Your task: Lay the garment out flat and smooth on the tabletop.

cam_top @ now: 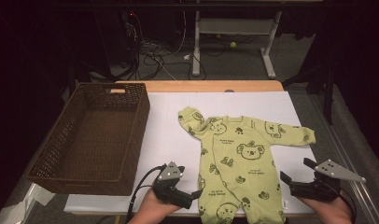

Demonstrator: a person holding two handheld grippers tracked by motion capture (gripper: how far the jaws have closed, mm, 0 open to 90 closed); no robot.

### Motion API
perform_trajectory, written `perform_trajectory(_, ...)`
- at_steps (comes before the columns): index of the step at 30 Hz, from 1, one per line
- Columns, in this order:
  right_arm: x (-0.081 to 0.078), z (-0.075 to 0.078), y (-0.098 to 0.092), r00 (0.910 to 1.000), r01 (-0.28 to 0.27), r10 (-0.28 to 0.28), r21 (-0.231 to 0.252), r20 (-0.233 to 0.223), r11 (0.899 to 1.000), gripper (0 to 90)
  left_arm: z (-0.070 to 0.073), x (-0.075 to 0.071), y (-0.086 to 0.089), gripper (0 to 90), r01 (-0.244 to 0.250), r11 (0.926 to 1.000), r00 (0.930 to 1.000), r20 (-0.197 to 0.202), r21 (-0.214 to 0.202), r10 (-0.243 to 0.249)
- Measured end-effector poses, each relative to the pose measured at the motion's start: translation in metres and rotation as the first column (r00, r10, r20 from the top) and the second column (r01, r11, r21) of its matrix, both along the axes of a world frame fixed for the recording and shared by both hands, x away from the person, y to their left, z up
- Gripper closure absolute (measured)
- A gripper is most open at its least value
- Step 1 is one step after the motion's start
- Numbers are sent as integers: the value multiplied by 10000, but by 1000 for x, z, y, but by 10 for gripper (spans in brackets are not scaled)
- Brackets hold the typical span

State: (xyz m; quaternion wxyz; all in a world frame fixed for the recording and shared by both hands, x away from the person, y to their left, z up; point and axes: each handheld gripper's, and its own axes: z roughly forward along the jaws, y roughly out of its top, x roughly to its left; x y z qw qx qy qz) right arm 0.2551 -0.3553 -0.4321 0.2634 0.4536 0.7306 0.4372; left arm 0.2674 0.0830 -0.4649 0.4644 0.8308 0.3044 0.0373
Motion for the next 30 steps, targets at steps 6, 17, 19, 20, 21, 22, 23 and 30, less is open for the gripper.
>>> perform_trajectory(6, 2, 1, 19, 9993, -350, 351, -53, 116, 9994, 1, 0, 0, 1, 0, -61, 10000, 10000, -50, -31, 61)
perform_trajectory(17, -7, -20, 19, 9980, -594, 592, -77, -242, 9982, 1, 1, 1, 1, 0, -46, 9999, 9998, -169, -99, 44)
perform_trajectory(19, -7, -19, 19, 9981, -569, 568, -45, -224, 9984, 1, 1, 2, 1, 0, -37, 10000, 9998, -200, -70, 35)
perform_trajectory(20, -7, -19, 18, 9981, -586, 586, -22, -193, 9983, 1, 1, 3, 1, 0, -36, 10000, 9997, -230, -49, 35)
perform_trajectory(21, -7, -19, 18, 9982, -563, 564, 7, -193, 9984, 1, 2, 4, 0, 0, -36, 10000, 9997, -246, -59, 34)
perform_trajectory(22, -7, -19, 18, 9982, -569, 569, 7, -168, 9984, 1, 2, 5, 0, 0, -32, 9999, 9996, -283, -100, 30)
perform_trajectory(23, -7, -19, 18, 9982, -571, 571, 15, -160, 9984, 1, 3, 6, -1, 0, -50, 9999, 9995, -318, -134, 46)
perform_trajectory(30, -4, -20, 20, 9969, -748, 746, -91, -232, 9972, 1, 15, 20, -13, 0, -64, 10000, 9996, -275, -33, 63)
